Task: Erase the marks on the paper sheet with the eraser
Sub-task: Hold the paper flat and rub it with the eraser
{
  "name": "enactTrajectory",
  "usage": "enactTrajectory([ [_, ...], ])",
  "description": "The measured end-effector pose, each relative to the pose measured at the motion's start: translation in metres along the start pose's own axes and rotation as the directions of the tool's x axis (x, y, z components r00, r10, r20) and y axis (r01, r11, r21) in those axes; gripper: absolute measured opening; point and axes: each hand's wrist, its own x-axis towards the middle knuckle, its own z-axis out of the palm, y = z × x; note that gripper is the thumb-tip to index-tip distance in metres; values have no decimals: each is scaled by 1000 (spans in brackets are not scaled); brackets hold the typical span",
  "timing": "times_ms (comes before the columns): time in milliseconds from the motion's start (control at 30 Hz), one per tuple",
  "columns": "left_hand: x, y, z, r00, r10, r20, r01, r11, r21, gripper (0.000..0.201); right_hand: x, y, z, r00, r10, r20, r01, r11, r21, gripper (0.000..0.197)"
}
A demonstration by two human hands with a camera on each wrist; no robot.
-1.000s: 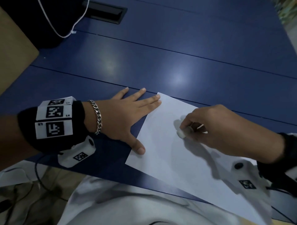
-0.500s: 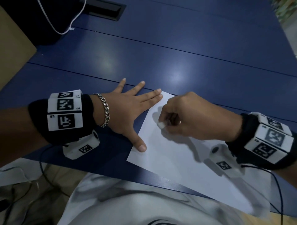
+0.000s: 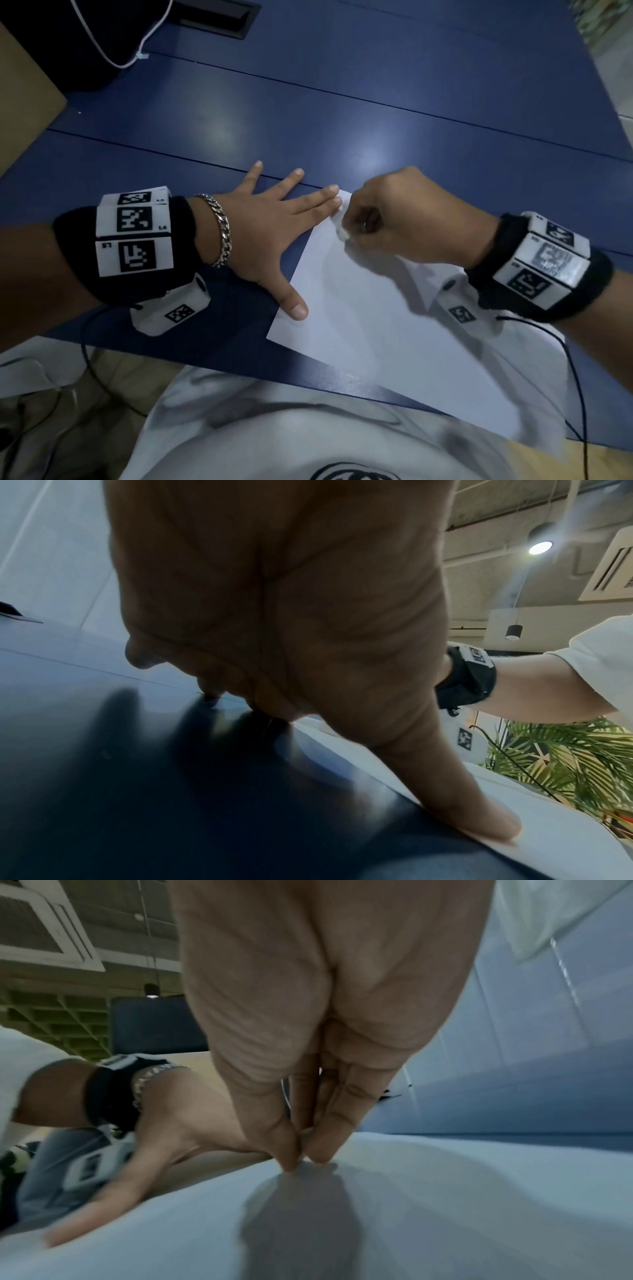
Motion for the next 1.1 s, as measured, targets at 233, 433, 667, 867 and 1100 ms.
enactTrajectory([
  [233,0,0,0,1000,-6,4,6,1000,-4,160,-11,-22,7,982,-81,171,82,997,2,11],
  [433,0,0,0,1000,5,2,-5,1000,2,158,0,-10,1,999,-38,18,39,998,-40,2],
  [667,0,0,-2,1000,1,10,-1,1000,7,160,8,-8,-2,997,-35,63,39,998,-53,7],
  [867,1,-1,0,1000,6,-1,-6,1000,-13,161,-5,-35,10,985,-104,141,108,994,-21,6],
  [1100,2,0,0,1000,-2,-5,2,1000,14,161,9,-20,5,1000,12,-13,-13,999,-50,6],
])
